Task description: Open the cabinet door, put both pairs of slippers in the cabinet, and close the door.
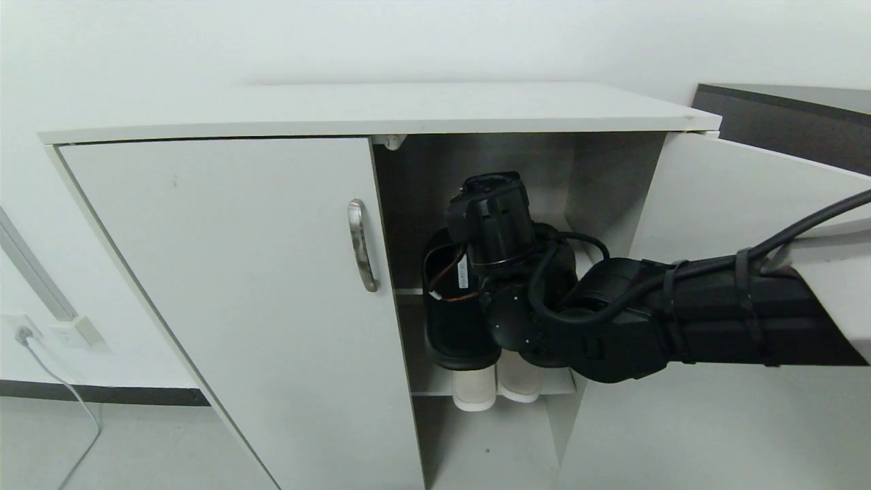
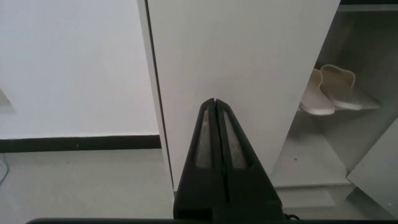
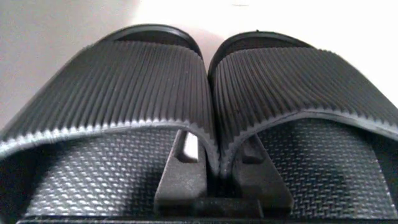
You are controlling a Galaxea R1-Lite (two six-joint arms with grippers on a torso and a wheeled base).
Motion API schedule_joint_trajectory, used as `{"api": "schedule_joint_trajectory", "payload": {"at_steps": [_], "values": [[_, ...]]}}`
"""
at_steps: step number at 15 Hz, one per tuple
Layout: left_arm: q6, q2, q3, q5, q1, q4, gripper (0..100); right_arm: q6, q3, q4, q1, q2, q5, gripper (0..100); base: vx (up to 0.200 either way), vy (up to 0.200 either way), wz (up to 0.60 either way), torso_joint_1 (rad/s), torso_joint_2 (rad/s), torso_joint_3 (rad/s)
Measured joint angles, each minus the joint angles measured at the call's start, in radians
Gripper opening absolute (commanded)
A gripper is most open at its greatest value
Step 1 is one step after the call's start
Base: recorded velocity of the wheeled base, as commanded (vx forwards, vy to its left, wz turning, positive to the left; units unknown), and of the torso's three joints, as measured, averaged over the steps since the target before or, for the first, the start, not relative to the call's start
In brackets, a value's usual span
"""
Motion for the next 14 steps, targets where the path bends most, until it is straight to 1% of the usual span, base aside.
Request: {"api": "schedule_joint_trajectory", "payload": {"at_steps": [4,6,9,14], "values": [[-0.001,0.000,0.000,0.001,0.000,0.000,0,-0.021,-0.112,0.004,-0.027,0.056,0.007,0,0.000,0.000,0.00,0.000,0.00,0.000],[-0.001,0.000,0.000,0.001,0.000,0.000,0,-0.031,-0.183,0.006,-0.055,0.100,0.009,0,0.000,0.000,0.00,0.000,0.00,0.000],[-0.001,0.000,0.000,0.001,0.000,0.000,0,-0.042,-0.252,0.010,-0.082,0.148,0.010,0,0.000,0.000,0.00,0.000,0.00,0.000],[-0.001,0.000,0.000,0.001,0.000,0.000,0,-0.047,-0.386,0.144,-0.104,0.189,0.013,0,0.000,0.000,0.00,0.000,0.00,0.000]]}}
